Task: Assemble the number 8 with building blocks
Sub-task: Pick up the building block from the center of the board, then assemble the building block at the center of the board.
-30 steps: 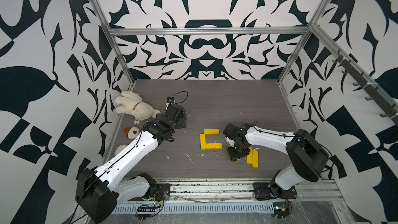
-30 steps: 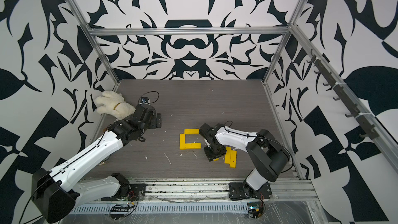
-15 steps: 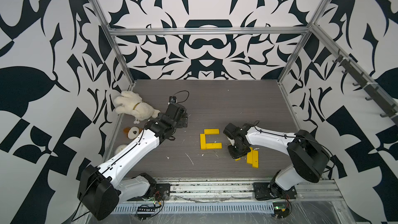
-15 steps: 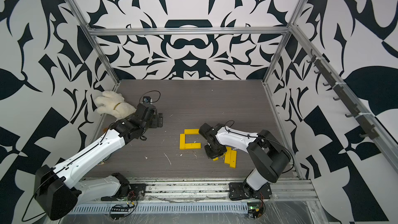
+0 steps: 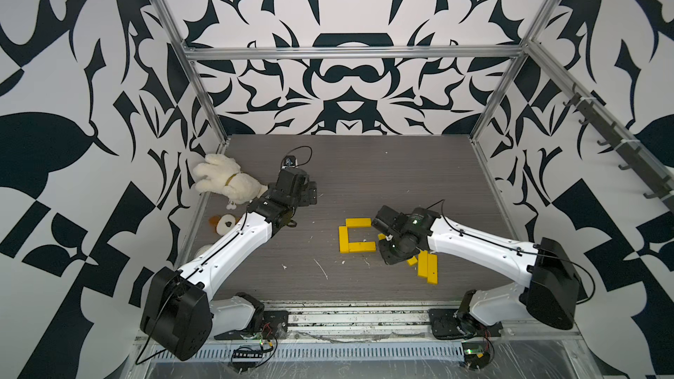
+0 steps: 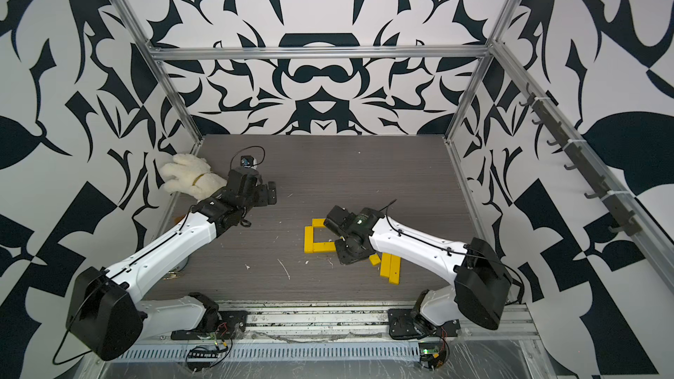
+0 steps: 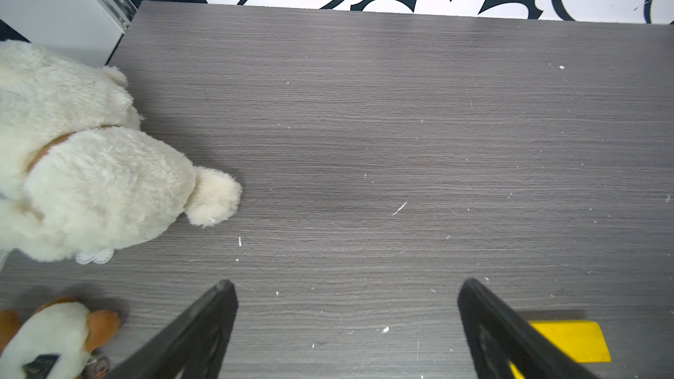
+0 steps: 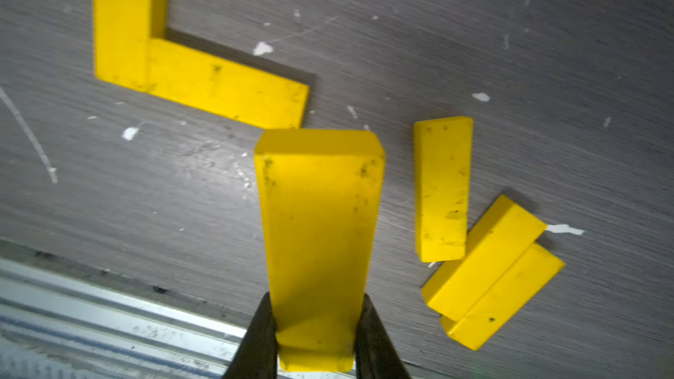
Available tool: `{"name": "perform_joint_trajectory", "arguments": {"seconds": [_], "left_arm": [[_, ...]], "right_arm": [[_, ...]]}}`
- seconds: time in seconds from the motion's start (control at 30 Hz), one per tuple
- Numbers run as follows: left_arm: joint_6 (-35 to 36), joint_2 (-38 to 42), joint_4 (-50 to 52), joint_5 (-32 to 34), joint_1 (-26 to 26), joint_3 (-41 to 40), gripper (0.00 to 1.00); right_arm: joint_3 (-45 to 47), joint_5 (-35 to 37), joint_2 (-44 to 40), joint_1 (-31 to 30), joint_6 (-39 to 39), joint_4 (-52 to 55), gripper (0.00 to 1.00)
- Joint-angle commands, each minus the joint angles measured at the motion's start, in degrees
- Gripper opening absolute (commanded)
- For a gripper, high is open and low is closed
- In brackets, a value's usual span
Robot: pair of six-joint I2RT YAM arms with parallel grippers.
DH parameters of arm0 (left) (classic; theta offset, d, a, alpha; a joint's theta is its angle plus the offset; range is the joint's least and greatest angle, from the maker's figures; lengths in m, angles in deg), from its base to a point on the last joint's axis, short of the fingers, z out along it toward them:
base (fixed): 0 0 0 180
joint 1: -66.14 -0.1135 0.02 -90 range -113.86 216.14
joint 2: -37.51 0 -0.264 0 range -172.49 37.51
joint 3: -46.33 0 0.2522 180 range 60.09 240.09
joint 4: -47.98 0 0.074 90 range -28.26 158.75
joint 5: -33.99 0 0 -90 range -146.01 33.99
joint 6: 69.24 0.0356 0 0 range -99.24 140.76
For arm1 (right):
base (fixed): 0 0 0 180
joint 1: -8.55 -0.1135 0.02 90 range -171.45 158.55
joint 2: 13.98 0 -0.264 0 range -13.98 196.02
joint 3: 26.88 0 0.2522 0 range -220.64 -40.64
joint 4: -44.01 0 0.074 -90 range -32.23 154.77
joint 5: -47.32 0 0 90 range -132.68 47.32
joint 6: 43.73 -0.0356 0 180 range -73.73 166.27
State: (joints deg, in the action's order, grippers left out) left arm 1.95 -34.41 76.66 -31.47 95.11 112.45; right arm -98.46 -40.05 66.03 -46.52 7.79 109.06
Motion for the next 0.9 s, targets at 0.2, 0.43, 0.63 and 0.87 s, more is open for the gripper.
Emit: {"name": "perform_joint_trajectory", "arguments": {"seconds": [0.2, 0.43, 0.63, 0.87], "left_arm": [[1.38, 7.44, -14.29, 4.84, -5.89, -5.41, 0.99], [3.84, 6.71, -16.22, 5.53, -7.94, -6.01, 0.99], [2.91, 5.62, -18.35, 3.35, -9.21, -7.62, 0.99], [2.44, 8.0, -20.57, 2.71, -10.14, -10.23, 0.99]], "right_arm": [[11.81, 14.43, -1.29, -17.24, -28.79, -16.75, 0.0], [-7.65, 18.37, 19.21, -26.78, -25.64, -9.2, 0.0], [-4.84, 11.16, 21.71, -26.72, -25.23, -19.71, 0.0], [1.34, 5.93, 17.15, -26.27, -27.64, -20.42, 0.0]]}}
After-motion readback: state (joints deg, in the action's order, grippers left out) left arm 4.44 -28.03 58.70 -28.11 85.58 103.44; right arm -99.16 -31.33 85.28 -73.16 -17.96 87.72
